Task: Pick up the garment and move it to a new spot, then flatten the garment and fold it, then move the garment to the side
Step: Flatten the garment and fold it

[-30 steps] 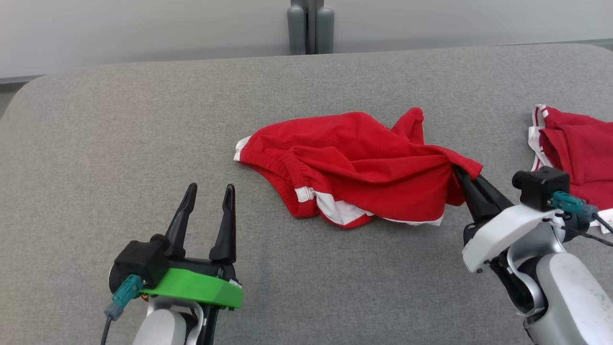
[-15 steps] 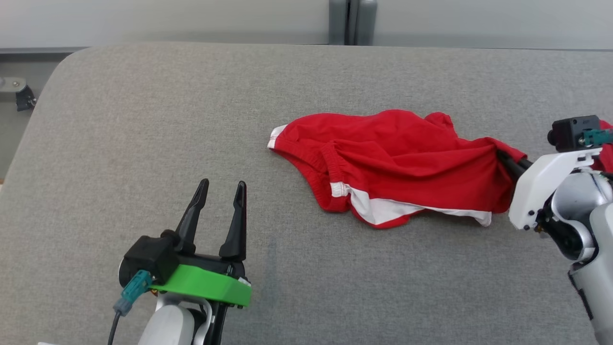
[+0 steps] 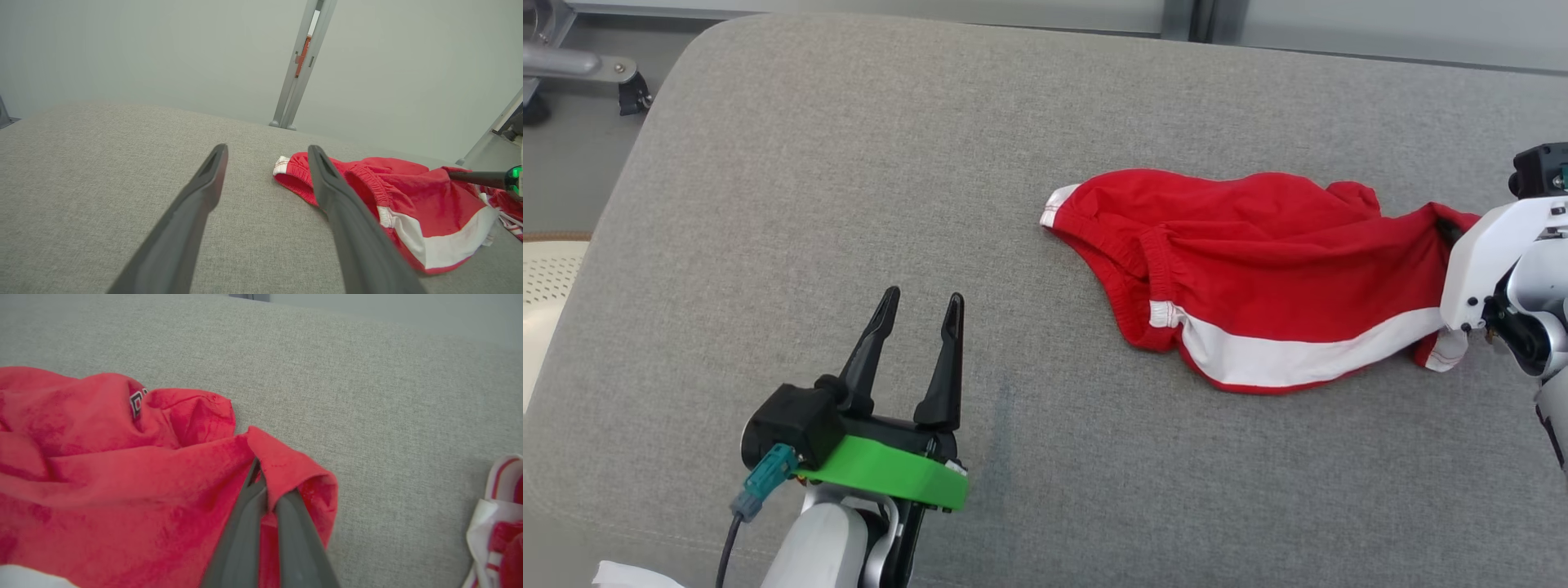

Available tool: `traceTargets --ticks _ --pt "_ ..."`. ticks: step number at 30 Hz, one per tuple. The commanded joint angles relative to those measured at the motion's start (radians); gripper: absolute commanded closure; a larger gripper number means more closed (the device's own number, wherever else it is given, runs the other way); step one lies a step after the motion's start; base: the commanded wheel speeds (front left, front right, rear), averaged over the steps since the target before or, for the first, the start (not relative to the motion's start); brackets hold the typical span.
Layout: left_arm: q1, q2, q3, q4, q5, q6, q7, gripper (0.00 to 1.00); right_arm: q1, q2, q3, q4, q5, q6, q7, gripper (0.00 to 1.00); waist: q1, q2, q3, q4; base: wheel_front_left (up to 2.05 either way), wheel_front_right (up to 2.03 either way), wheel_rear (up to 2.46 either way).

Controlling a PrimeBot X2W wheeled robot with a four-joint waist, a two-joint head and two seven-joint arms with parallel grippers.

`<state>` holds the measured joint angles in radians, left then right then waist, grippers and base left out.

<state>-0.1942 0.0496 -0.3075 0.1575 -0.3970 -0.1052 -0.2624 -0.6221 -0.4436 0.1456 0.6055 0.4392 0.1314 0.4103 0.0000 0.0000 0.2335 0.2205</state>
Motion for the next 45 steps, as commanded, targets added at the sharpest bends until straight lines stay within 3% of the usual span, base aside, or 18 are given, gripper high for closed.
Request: traceTargets --ticks 1,10,17,22,27,31,41,45 --pt "-0.015 0.002 0.001 -0.002 -0.004 0.002 -0.003 0.0 -0.022 -0.004 0.01 0.02 0.002 -0.002 -0.022 0.0 0.0 0.0 0.01 0.01 0.0 0.0 0.0" --pt "-0.001 0.002 0.005 0.005 0.012 0.004 -0.003 0.0 -0.084 0.01 0.067 0.186 -0.025 -0.002 -0.156 0.0 0.0 0.0 -0.017 -0.019 0.0 0.0 0.0" --pt "0.025 0.002 0.022 0.003 0.024 0.0 -0.003 0.0 -0.081 -0.003 0.1 0.21 -0.016 -0.002 -0.264 0.0 0.0 0.0 -0.065 -0.089 0.0 0.0 0.0" --pt "0.045 0.002 0.039 0.0 0.006 -0.005 -0.003 0.0 -0.019 0.011 0.126 0.139 0.019 -0.002 -0.384 0.0 0.0 0.0 -0.101 -0.145 0.0 0.0 0.0" --pt "0.061 0.002 0.052 -0.006 -0.024 -0.008 -0.003 0.0 0.098 0.008 0.173 -0.012 0.068 -0.002 -0.51 0.0 0.0 0.0 -0.128 -0.202 0.0 0.0 0.0" --pt "0.07 0.002 0.06 -0.008 -0.034 -0.008 -0.003 0.0 0.206 0.039 0.139 -0.097 0.07 -0.002 -0.618 0.0 0.0 0.0 -0.138 -0.241 0.0 0.0 0.0" --pt "0.077 0.002 0.066 -0.002 -0.037 -0.014 -0.003 0.0 0.428 0.211 0.012 -0.237 -0.014 -0.002 -0.673 0.0 0.0 0.0 -0.122 -0.301 0.0 0.0 0.0" --pt "0.065 0.003 0.061 0.005 -0.032 -0.017 -0.003 0.0 0.444 0.242 -0.007 -0.254 -0.046 -0.002 -0.675 0.0 0.0 0.0 -0.109 -0.317 0.0 0.0 0.0"
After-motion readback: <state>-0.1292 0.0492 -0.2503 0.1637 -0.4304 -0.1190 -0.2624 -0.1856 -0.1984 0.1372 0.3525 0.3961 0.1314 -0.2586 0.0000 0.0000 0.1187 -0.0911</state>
